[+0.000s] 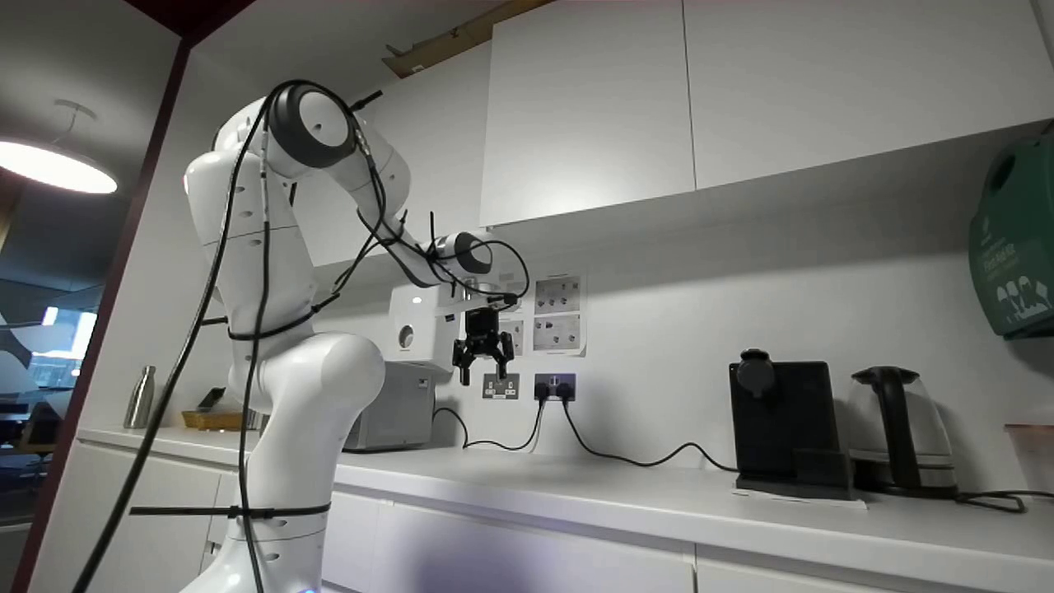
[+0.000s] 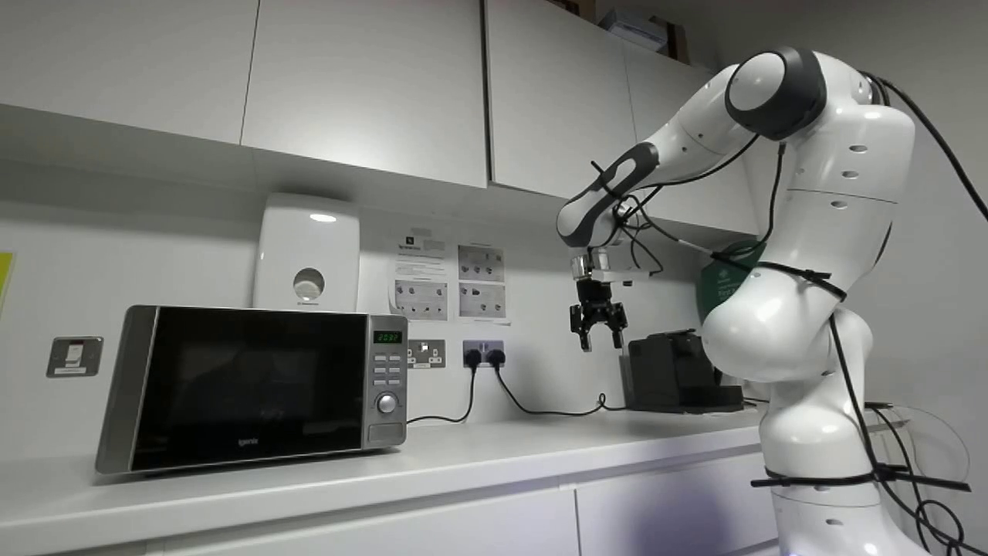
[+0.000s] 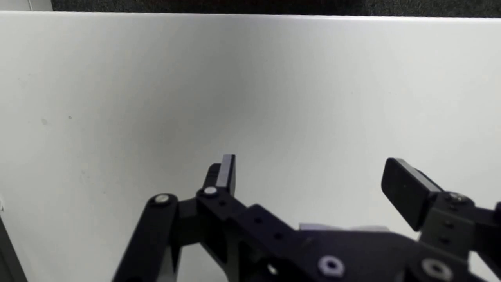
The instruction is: Open the cupboard fully
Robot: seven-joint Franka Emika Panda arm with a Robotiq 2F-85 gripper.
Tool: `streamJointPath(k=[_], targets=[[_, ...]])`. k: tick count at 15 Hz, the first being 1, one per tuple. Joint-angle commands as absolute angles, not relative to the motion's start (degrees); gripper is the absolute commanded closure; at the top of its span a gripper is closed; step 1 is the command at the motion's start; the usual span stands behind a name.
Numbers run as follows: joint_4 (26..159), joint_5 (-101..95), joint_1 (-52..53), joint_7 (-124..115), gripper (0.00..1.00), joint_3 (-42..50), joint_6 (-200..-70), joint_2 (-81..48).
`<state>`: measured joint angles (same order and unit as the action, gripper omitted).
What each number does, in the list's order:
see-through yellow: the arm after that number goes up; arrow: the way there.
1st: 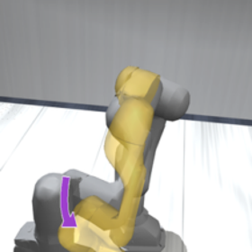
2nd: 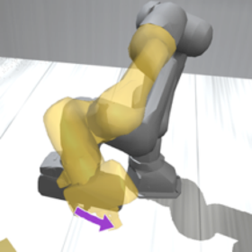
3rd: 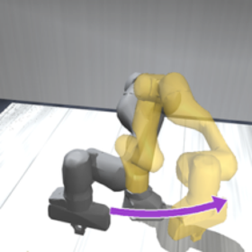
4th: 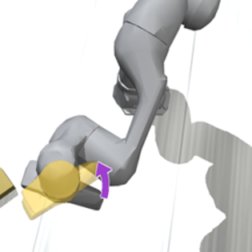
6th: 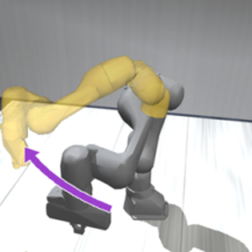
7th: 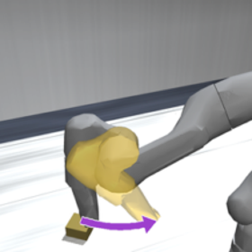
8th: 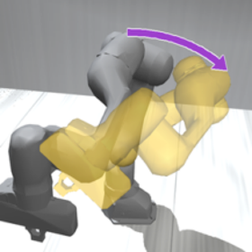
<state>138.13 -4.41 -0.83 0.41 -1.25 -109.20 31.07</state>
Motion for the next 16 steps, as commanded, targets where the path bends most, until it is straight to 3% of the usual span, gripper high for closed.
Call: streamJointPath(k=[1,9,16], targets=[[139.44,-7.93,-1.34,0.09,0.0,-1.65,-115.78,33.91],[140.41,-18.94,-5.09,-5.14,0.0,-4.14,-131.81,39.21],[140.31,-13.54,-1.15,-2.84,0.0,-1.88,-132.51,41.11]])
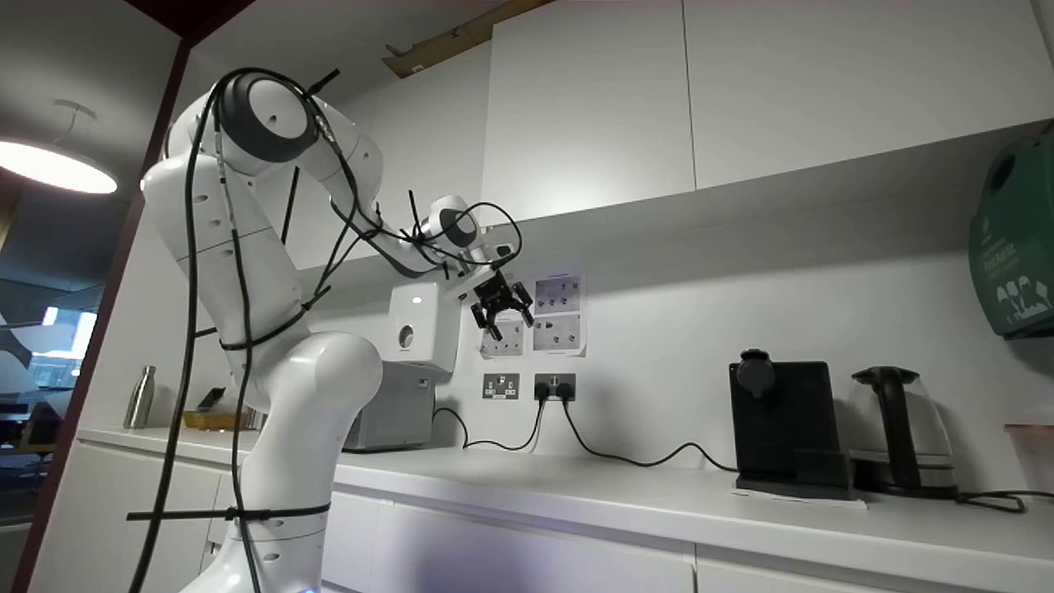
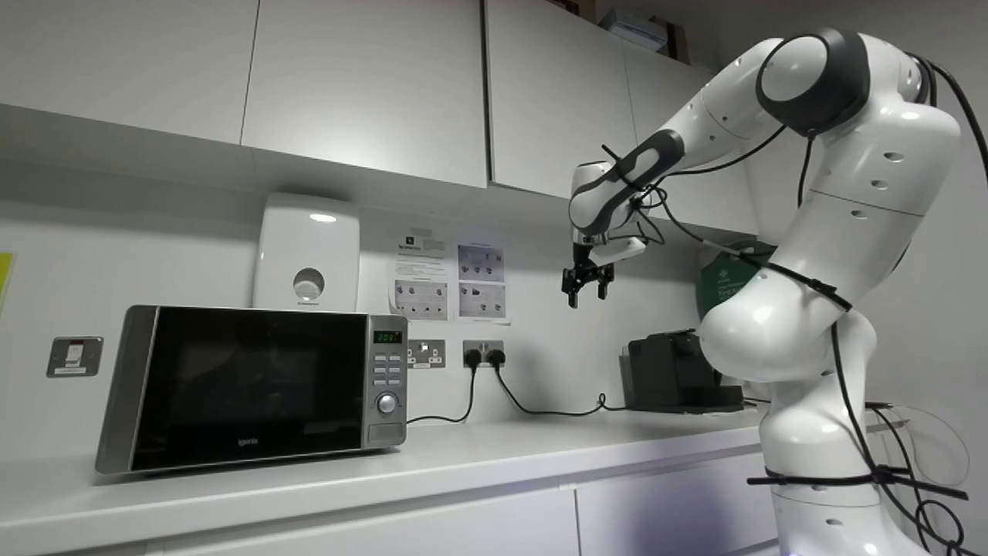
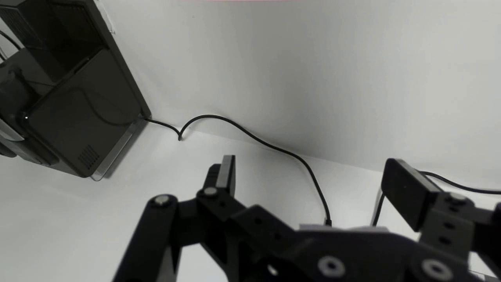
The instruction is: Open the cupboard fully
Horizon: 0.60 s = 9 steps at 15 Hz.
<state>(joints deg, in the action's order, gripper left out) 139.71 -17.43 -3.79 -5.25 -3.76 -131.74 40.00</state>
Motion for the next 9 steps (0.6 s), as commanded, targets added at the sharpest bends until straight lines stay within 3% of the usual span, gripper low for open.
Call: streamJointPath(k=[1,5,9], targets=[[140.09,-10.66,0.66,-1.14,0.0,-0.73,-132.26,41.05],[139.58,1.66,7.45,6.73,0.0,4.36,-131.53,41.26],[140.82,-0.5,4.13,4.55,0.0,0.98,-134.87,43.82]])
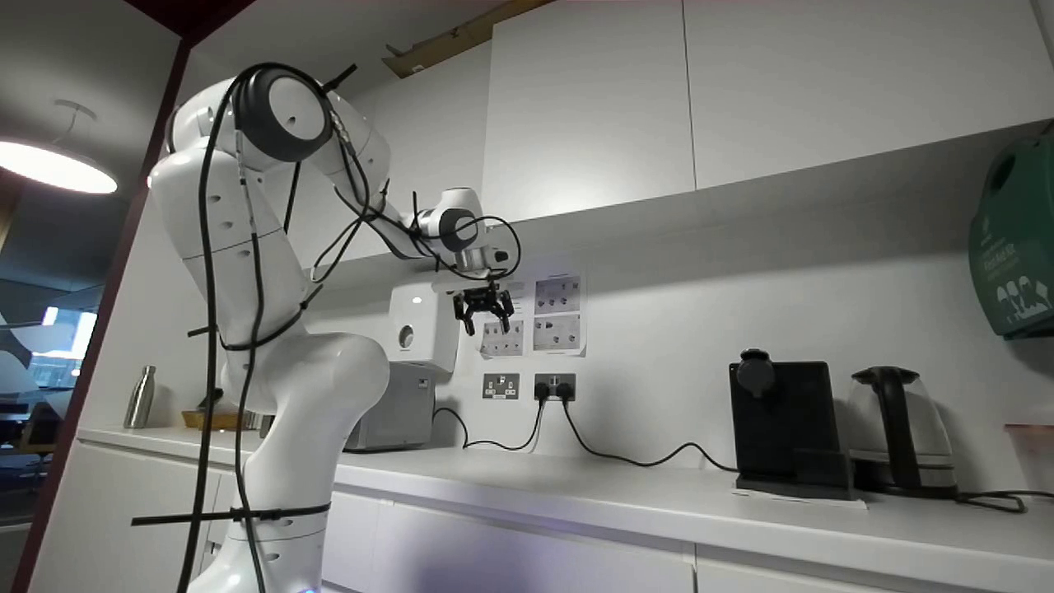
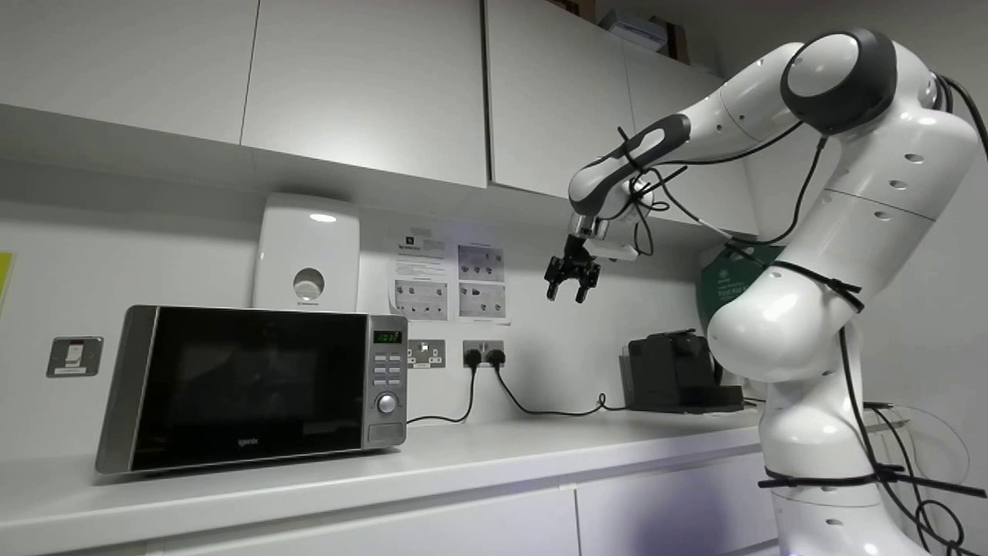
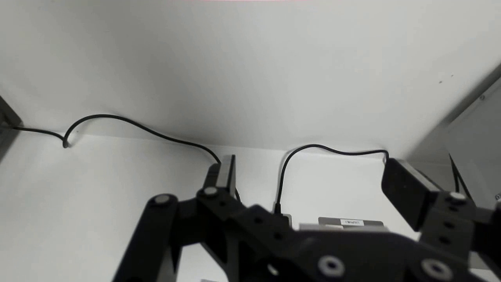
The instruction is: Open the cupboard fully
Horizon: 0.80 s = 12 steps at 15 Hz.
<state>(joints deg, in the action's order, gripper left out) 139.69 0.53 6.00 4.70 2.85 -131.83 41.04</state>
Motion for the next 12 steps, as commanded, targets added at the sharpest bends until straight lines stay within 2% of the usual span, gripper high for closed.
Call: streamJointPath(k=[1,7,8,12], targets=[[141.12,-1.71,3.59,4.65,0.0,0.29,-136.61,44.55],[142.58,-8.69,-1.77,0.38,0.0,-5.89,-150.3,49.39],[140.84,-6.47,1.21,2.45,0.0,-3.62,-146.31,47.42],[141.03,-6.63,0.87,2.02,0.0,-4.03,-146.6,47.69]])
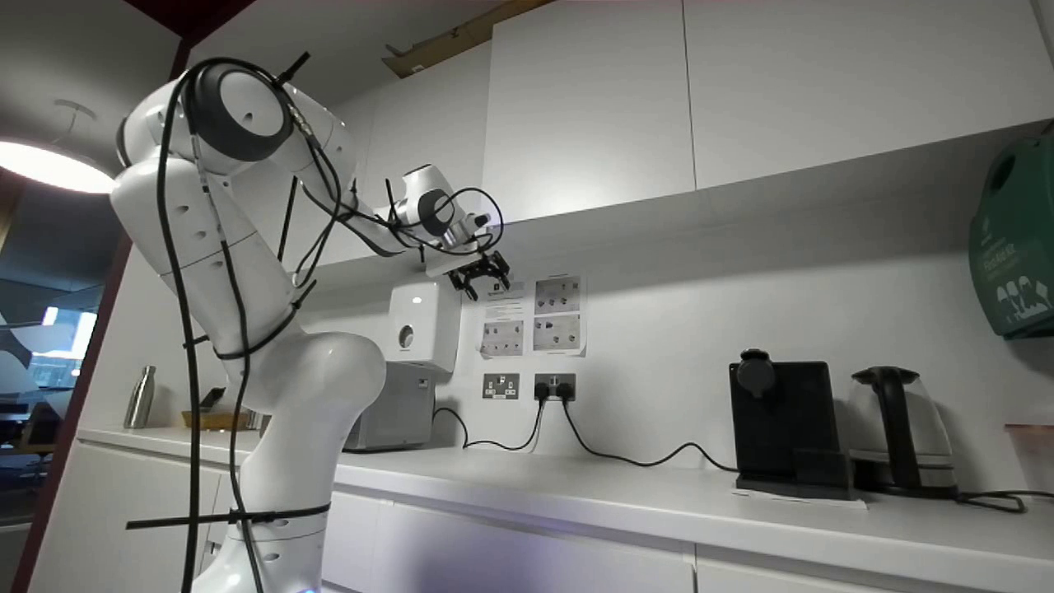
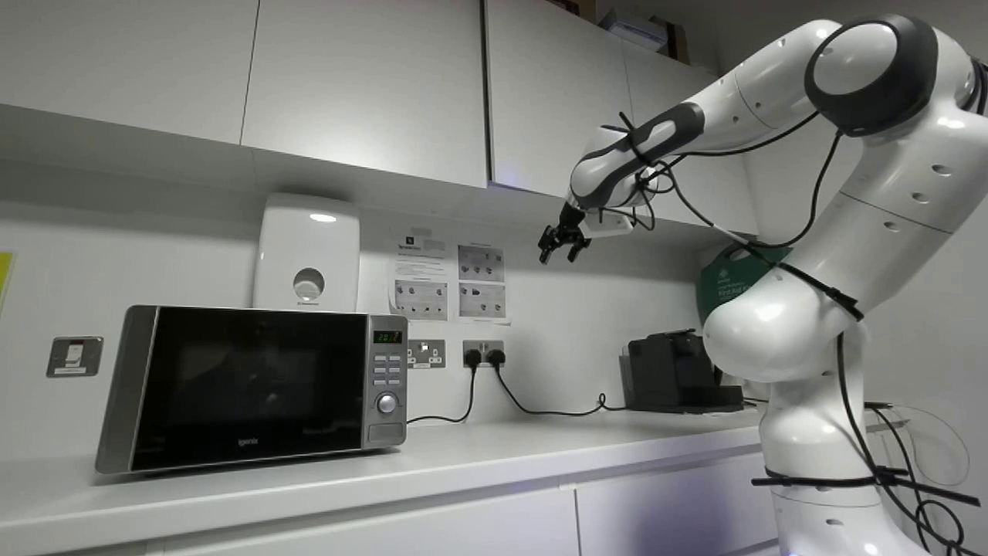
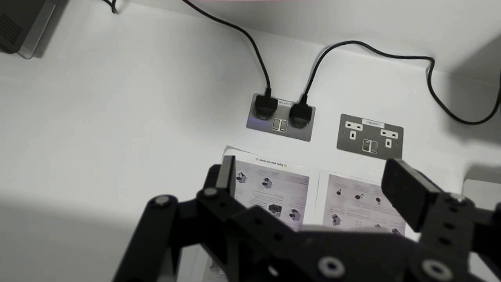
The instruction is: Open the cupboard fully
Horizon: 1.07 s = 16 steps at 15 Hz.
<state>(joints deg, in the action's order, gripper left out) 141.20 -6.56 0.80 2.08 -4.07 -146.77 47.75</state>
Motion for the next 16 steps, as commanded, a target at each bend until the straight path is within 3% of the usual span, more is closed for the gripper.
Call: streamJointPath(k=[1,16], targets=[[141.03,-6.63,0.87,2.03,0.0,-4.01,-146.6,47.58],[135.49,-35.6,-9.06,5.53,0.0,-14.74,-155.98,42.32]])
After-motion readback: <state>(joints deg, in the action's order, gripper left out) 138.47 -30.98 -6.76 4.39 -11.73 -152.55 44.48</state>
